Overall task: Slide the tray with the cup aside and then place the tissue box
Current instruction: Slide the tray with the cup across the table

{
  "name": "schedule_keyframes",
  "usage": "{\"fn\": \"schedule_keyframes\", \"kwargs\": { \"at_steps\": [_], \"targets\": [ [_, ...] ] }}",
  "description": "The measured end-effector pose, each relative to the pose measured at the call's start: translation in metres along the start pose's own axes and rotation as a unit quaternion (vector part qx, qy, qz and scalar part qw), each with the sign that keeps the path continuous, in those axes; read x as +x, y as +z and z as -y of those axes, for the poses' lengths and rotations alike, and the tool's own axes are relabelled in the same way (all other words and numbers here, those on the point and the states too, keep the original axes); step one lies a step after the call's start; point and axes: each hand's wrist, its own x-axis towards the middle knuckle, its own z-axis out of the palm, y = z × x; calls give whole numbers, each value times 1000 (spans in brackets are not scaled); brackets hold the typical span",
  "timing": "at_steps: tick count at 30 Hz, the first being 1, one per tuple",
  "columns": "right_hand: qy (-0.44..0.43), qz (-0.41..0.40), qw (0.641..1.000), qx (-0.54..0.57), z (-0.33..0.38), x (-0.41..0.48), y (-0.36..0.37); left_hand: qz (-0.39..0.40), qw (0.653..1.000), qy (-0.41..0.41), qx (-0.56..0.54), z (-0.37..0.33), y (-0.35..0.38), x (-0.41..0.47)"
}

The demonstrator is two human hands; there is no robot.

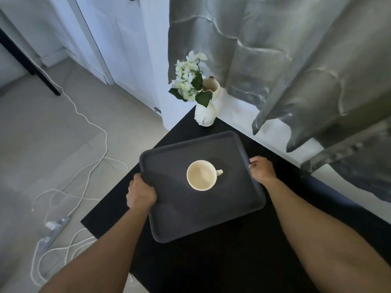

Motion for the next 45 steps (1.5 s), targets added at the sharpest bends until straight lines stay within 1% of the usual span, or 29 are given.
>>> {"fn": "schedule_keyframes", "kwargs": {
  "at_steps": [5,8,12,17,22,27,32,38,45],
  "targets": [
    [53,-32,997,38,-45,-20,-26,22,996,83,38,-45,9,3],
    [86,-31,994,65,-75,-31,-36,35,989,133,60,-73,21,4],
    [129,-37,984,115,-111,-42,-43,48,979,177,83,-109,37,7],
    [193,-37,964,177,-138,-50,-45,72,972,205,91,-148,60,15],
    [240,-29,945,222,-145,-49,-39,90,966,219,108,-172,79,34],
    [258,-32,935,242,-144,-45,-23,89,959,235,134,-188,93,54],
    [264,-46,931,249,-145,-36,-9,89,958,238,135,-194,105,69],
    [264,-44,928,259,-147,-31,0,93,959,237,126,-195,115,79],
    [253,-71,926,271,-146,-33,6,76,958,240,135,-199,120,82]
  ]
}}
